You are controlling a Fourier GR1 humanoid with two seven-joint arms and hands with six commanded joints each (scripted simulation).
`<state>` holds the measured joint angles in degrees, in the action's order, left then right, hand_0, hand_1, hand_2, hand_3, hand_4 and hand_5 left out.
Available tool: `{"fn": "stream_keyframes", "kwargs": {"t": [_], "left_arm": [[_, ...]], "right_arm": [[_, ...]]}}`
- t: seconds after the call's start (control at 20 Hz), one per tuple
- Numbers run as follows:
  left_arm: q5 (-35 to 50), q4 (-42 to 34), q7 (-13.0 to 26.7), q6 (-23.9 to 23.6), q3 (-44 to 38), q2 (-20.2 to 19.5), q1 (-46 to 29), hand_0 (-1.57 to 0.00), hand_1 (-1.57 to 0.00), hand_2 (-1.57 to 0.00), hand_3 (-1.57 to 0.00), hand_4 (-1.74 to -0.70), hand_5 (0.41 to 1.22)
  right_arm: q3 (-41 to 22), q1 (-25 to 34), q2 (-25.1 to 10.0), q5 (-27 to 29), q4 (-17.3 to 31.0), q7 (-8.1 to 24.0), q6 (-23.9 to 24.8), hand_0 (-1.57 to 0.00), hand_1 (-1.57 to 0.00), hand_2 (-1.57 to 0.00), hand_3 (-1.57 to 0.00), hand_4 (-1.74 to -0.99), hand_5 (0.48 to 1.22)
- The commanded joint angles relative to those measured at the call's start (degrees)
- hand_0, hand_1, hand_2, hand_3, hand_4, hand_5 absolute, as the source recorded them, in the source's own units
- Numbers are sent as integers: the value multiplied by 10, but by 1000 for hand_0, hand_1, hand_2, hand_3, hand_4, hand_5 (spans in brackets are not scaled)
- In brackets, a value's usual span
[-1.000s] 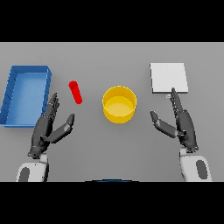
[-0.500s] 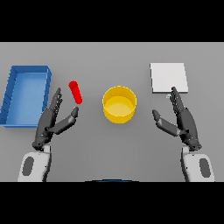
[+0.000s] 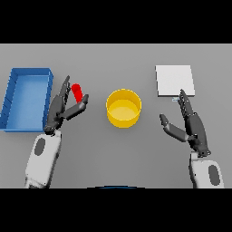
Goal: Pick up the red beaker and tilt it to pour out 1 green nut into yellow bowl. Pick up the yellow bowl and place it on the metallic measuring scale.
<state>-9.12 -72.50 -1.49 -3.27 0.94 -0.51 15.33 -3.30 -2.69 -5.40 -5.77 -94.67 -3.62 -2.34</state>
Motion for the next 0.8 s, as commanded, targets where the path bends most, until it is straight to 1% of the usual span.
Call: {"fn": "stream_keyframes", "kwargs": {"t": [0.0, 0.1, 0.15, 0.2, 0.25, 0.3, 0.35, 0.4, 0.5, 0.55, 0.6, 0.7, 0.75], "left_arm": [[2, 15, -10, 1, -4, -1, 8, 1, 1, 1, 1, -1230, 635], [-12, 56, -12, -11, -6, 1, 37, 1, 1, 1, 1, -1222, 633], [-17, 72, -16, -15, -9, -2, 49, 1, 1, 1, 1, -1221, 635], [-21, 87, -13, -19, -11, -4, 67, 1, 1, 1, 1, -1225, 639], [-24, 97, -30, -22, -11, -3, 67, 1, 1, 1, 1, -1231, 647], [-22, 109, -36, -20, -16, -7, 74, 1, 1, 1, 1, -1245, 660], [-21, 119, -44, -21, -18, -4, 79, 1, 1, 1, 1, -1258, 668], [-20, 131, -46, -24, -20, 1, 91, 1, 1, 1, 1, -1270, 675], [-15, 158, -66, -27, -30, 3, 108, 1, 1, 1, 1, -1310, 697], [-12, 165, -72, -30, -34, 7, 110, 1, 1, -1, 1, -1331, 709], [-9, 175, -72, -35, -39, 10, 115, 1, -6, -50, -30, -1347, 726], [-4, 193, -89, -40, -47, 16, 120, -338, -306, -322, -239, -1385, 765], [4, 206, -95, -45, -56, 23, 132, -585, -556, -551, -416, -1416, 786]], "right_arm": [[1, 5, 1, 0, 5, 4, 1, 1, 1, 1, 1, -1303, 631], [3, 5, -3, -2, 1, 11, 3, 1, 1, 1, 1, -1300, 631], [2, 7, -3, -8, 8, 8, 6, 1, 1, 1, 1, -1299, 634], [2, 10, -2, -9, 7, 6, 7, 1, 1, 1, 1, -1303, 637], [2, 10, -3, -9, 5, 7, 7, 1, 1, 1, 1, -1300, 638], [0, 4, 0, -8, 6, 6, 7, 1, 1, 1, 1, -1299, 639], [-1, 14, 0, -12, 9, 12, 9, 1, 1, 1, 1, -1300, 642], [1, 11, 0, -9, 9, 10, 8, 1, 1, 1, 1, -1301, 644], [2, 7, -1, -11, 14, -1, 7, 1, 1, 1, 1, -1300, 647], [5, 11, 1, -5, 13, 7, 8, 1, 1, 1, 1, -1303, 646], [7, 14, -3, -6, 14, 4, 8, 1, 1, 1, 1, -1301, 647], [9, 10, -5, -3, 8, 5, 7, 1, 1, 1, 1, -1294, 645], [8, 7, -6, -2, 6, 5, 5, 1, 1, 1, 1, -1292, 645]]}}
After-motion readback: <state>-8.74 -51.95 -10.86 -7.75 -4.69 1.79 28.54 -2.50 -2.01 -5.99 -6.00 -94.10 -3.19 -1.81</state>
